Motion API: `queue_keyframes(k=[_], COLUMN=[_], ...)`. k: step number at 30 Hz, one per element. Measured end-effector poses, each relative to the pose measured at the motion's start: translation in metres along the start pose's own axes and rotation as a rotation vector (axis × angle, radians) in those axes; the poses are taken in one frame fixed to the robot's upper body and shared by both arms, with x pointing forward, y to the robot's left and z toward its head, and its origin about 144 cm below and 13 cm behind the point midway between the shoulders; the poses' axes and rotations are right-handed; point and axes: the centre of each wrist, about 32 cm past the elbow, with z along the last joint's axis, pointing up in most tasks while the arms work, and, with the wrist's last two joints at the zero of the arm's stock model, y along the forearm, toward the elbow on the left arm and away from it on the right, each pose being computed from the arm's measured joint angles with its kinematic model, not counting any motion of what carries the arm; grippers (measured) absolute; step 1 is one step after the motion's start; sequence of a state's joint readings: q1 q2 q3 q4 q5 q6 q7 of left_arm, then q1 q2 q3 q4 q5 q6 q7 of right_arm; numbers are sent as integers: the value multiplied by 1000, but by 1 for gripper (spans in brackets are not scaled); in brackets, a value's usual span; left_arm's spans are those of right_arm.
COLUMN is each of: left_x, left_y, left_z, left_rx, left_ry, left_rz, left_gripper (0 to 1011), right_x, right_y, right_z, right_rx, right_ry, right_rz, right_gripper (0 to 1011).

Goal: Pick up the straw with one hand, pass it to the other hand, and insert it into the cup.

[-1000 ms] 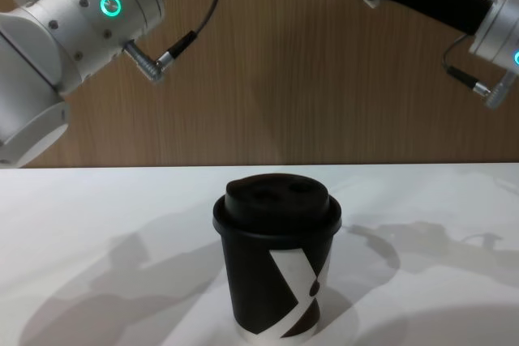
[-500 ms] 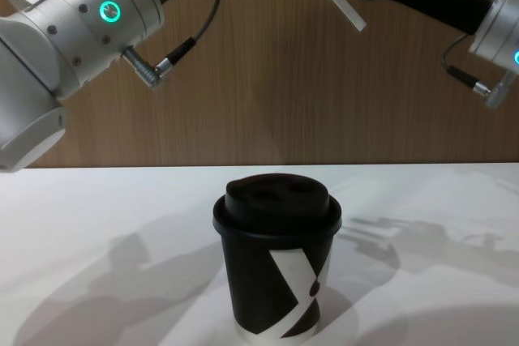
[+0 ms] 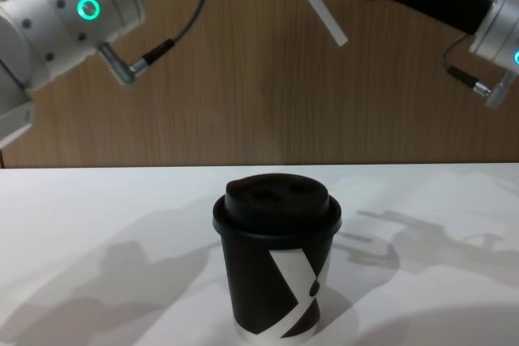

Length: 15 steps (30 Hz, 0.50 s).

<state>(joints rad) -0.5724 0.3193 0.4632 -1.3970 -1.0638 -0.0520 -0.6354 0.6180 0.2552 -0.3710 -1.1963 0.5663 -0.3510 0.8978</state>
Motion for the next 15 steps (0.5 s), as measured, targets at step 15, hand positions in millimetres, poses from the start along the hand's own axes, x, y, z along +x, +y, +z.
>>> queue_keyframes(k=[15], left_x=[5], left_y=[28], left_z=[21], left_rx=[53], left_ry=[-119], left_rz=[21], left_gripper=[4], right_x=[0], right_y=[0], right_z=[0], right_rx=[0], right_ry=[0], right_rz=[0], right_gripper=[1001])
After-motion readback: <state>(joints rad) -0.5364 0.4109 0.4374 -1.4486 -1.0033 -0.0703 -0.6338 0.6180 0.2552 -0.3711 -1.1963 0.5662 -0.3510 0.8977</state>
